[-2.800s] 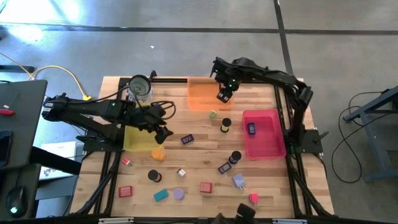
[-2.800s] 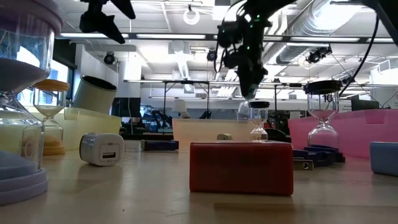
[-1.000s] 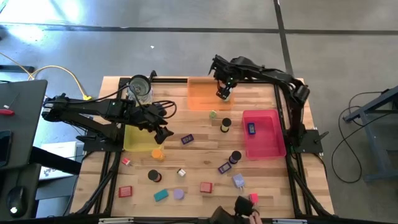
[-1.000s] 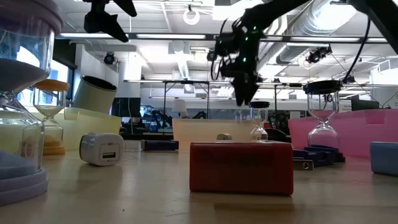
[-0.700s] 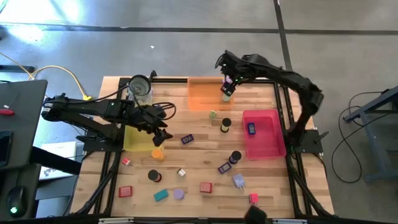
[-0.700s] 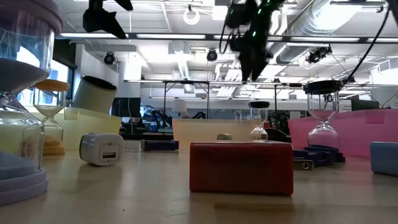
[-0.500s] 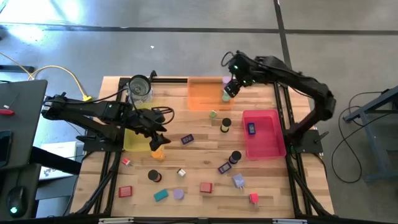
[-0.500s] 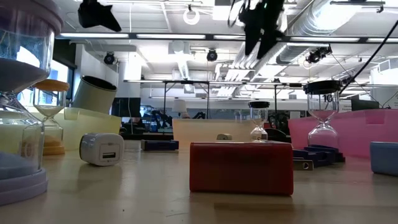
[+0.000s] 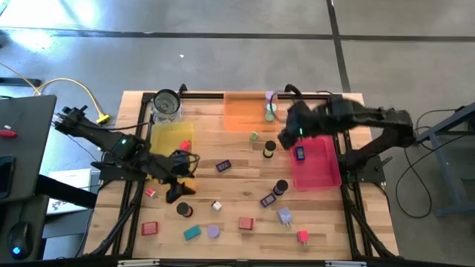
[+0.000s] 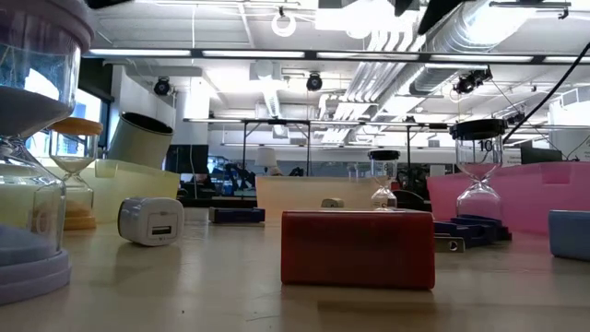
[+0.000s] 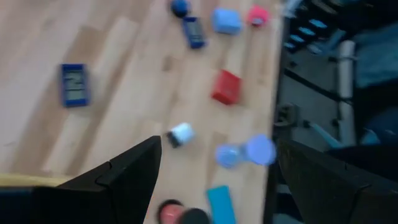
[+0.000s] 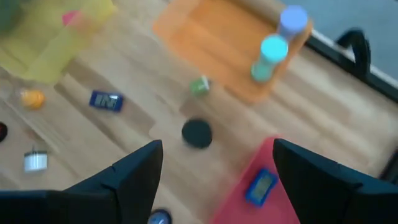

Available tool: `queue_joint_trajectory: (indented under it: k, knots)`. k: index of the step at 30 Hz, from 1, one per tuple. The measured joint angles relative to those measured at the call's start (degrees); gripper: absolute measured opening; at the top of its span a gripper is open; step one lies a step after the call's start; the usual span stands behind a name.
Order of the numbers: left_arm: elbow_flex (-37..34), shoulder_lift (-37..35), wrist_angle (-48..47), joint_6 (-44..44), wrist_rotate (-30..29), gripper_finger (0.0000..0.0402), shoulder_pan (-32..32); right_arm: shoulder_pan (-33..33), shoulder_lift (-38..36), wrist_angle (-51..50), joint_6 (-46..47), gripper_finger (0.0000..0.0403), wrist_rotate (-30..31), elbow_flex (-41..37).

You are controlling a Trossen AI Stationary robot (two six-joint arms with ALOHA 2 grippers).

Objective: Pick & Place Office items
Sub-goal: Put the red charger in the green bin

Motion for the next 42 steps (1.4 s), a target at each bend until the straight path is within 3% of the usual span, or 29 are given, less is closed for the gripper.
queue_joint_trajectory:
  k: [10,16,22,30,42]
  knots:
    - [3.5,0.9,-1.4,6.9,1.1,0.0311,-12.2,21.6,1.9,-0.1,25.1,0.0293,11.3,0.0]
    - [3.5,4.3,-9.0,1.8,2.0,0.0311,-18.0,28.3,3.8,1.0,34.1,0.0293,15.4,0.0]
    - [3.5,6.5,-17.7,-6.9,6.7,0.0311,-18.7,31.0,6.4,1.5,37.6,0.0293,14.5,0.0]
    - [3.5,6.8,-16.9,-13.4,12.5,0.0311,-20.8,31.0,8.1,3.7,38.2,0.0293,14.4,0.0]
    - [3.4,6.8,-15.6,-29.0,8.4,0.0311,-27.3,31.9,8.1,8.4,36.5,0.0293,14.6,0.0]
